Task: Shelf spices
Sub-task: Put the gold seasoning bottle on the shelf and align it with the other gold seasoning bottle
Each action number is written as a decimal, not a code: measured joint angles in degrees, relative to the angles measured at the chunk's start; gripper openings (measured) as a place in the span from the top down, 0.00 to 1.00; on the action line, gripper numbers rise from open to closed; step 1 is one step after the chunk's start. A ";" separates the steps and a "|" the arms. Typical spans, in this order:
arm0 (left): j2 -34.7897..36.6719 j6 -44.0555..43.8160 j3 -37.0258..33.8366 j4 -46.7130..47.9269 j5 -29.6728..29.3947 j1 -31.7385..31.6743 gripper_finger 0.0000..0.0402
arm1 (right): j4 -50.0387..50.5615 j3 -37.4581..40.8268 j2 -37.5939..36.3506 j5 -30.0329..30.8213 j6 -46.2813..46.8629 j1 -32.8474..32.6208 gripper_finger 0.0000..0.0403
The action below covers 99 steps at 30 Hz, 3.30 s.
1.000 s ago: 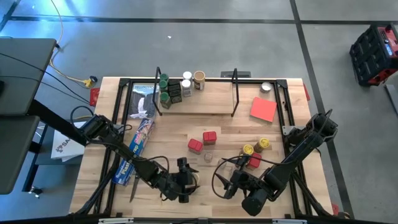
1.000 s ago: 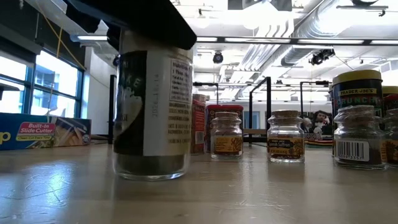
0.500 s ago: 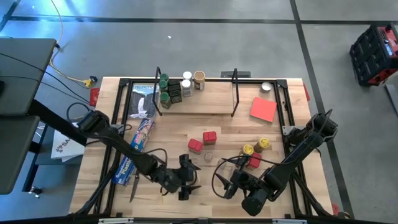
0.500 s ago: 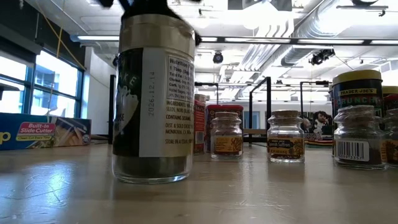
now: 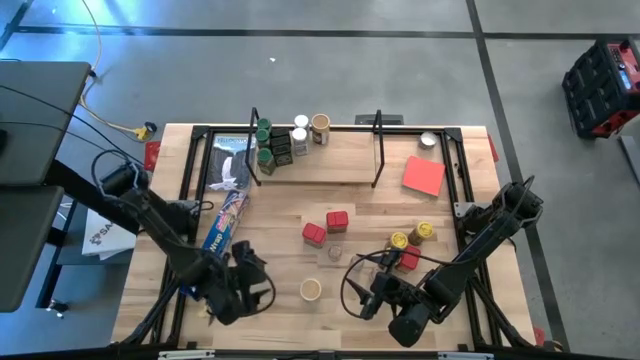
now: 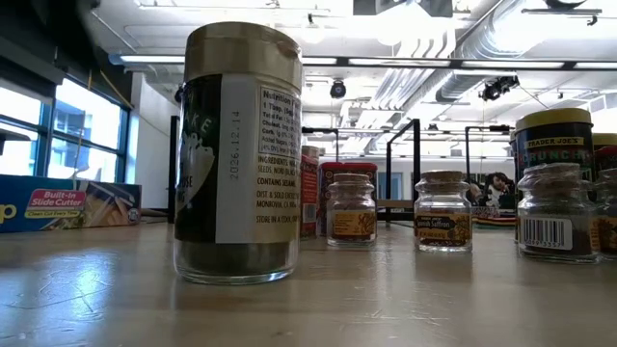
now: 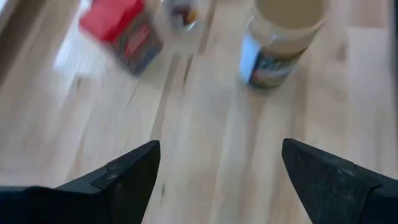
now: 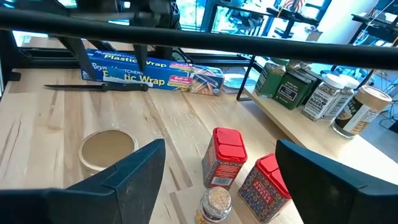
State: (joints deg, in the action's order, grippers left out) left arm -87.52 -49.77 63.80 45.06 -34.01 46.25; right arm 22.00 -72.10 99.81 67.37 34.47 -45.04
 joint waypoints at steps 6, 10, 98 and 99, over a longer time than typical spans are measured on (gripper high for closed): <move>-4.24 -8.24 -10.30 -15.96 -5.57 -1.31 0.29 | 0.00 0.00 0.00 -0.17 0.01 0.04 0.25; -8.63 -7.80 -13.49 -28.41 -5.74 -3.74 0.41 | -0.02 0.00 0.00 -0.30 0.20 0.00 0.25; -21.37 33.78 -2.48 -64.34 -24.43 -1.17 0.15 | 0.93 0.00 0.00 -1.36 0.03 0.04 0.25; -21.28 35.07 -2.48 -64.31 -26.06 -0.61 0.15 | 0.93 0.00 0.00 -1.38 0.03 0.04 0.25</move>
State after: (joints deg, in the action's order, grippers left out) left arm -108.80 -14.70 61.32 -19.25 -60.07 45.64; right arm 22.93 -72.10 99.81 66.00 34.50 -44.99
